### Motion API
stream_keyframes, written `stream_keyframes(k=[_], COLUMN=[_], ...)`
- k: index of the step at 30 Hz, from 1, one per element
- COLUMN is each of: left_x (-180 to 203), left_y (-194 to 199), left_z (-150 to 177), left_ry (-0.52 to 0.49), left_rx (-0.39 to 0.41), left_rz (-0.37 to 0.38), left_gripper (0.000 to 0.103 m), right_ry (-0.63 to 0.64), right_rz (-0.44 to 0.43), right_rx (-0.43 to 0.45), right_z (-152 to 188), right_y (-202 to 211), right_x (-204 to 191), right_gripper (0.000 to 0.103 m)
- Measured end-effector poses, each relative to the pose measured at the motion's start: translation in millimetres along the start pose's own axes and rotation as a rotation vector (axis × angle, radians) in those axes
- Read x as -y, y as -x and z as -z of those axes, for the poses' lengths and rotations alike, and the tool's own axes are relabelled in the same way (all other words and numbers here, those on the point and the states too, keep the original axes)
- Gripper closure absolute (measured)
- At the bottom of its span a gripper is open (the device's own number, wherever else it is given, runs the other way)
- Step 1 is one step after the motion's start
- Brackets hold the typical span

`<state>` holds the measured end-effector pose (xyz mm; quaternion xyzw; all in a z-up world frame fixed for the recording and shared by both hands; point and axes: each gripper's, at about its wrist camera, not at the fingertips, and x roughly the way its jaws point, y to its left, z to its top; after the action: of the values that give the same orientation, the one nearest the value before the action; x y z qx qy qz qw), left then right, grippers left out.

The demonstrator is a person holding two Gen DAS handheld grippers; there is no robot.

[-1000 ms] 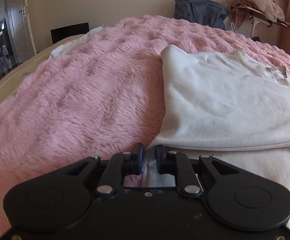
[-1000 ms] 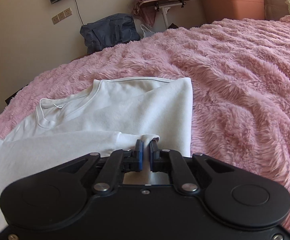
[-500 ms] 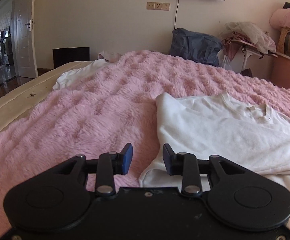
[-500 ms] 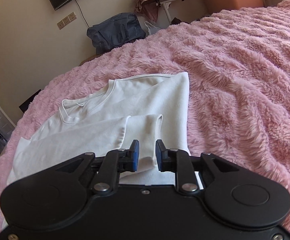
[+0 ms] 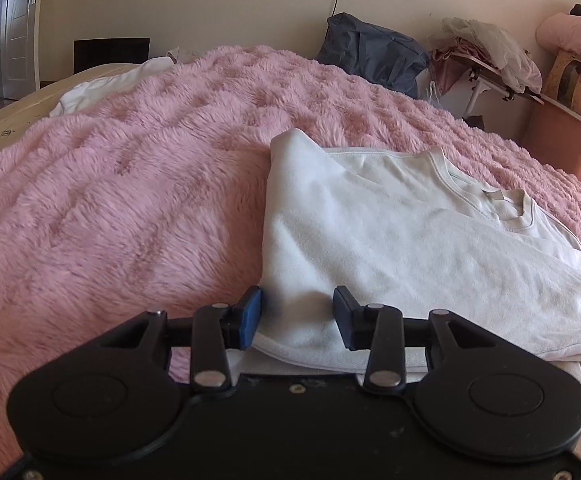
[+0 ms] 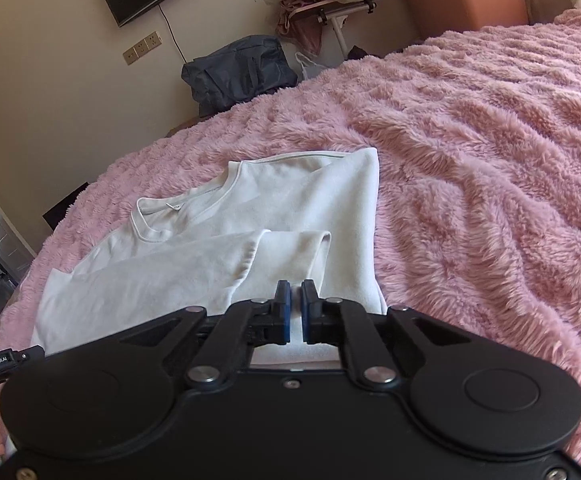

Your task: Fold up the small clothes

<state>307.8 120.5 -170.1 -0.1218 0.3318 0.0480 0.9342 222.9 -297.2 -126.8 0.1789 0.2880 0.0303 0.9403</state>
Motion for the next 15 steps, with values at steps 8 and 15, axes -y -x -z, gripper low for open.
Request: stream_keyframes(k=[8, 15], left_x=[-21.2, -30.2], left_y=[-11.2, 1.9], left_z=[3.8, -14.0], left_ry=[0.025, 0.125], left_rx=[-0.055, -0.053], left_rz=[0.044, 0.112], left_gripper=[0.057, 0.060], right_ry=[-0.009, -0.054], right_rz=[0.052, 0.066], right_rx=[-0.072, -0.076], right_z=[22.2, 15.4], right_y=[-26.1, -8.6], right_x=[11.1, 11.5], right_gripper=[0.099, 0.090])
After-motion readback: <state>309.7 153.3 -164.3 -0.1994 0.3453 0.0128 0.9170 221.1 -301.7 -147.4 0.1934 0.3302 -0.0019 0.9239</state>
